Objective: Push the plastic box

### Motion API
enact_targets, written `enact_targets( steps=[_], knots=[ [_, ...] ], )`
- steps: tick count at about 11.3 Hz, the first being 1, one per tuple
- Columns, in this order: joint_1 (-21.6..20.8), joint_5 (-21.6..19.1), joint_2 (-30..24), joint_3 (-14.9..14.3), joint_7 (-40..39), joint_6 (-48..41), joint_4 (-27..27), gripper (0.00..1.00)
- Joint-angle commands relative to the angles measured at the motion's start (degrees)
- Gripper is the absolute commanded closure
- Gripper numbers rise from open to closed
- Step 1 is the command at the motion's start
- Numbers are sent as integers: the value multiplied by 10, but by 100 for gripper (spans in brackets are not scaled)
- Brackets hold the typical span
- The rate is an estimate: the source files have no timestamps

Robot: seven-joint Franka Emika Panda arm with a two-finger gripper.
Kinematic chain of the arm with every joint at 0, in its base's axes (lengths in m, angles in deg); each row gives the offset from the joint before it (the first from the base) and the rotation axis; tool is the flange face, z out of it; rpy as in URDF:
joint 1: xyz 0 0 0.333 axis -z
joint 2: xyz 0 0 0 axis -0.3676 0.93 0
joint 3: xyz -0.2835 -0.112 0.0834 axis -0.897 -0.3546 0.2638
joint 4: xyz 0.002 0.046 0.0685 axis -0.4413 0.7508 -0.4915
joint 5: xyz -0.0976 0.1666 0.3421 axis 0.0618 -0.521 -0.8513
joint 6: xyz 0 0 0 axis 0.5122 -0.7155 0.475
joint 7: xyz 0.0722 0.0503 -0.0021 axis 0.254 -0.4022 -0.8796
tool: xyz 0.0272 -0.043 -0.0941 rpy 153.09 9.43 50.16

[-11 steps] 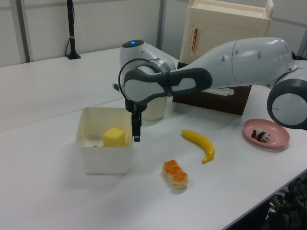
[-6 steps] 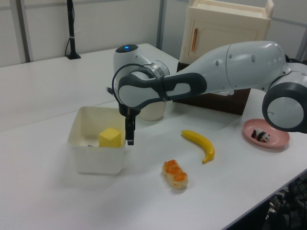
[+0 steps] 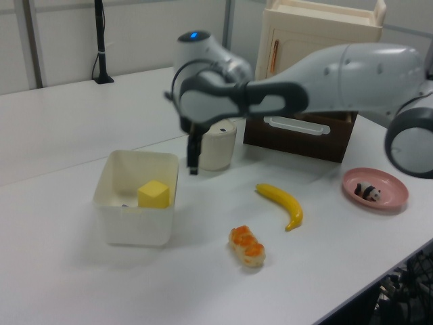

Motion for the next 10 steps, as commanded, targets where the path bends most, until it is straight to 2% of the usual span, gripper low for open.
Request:
enact_targets(
  steps=[1,3,5,7,10],
  knots=[
    [122,-4,-121,58,216,-136,37,0],
    [197,-7,-145,89,319,-150,40,0],
    [231,-24,-146,85,335,-151,36,0],
    [231,-24,-147,76,361,-176,21,0],
    [235,-24,-144,73,354,-171,20,0]
  ],
)
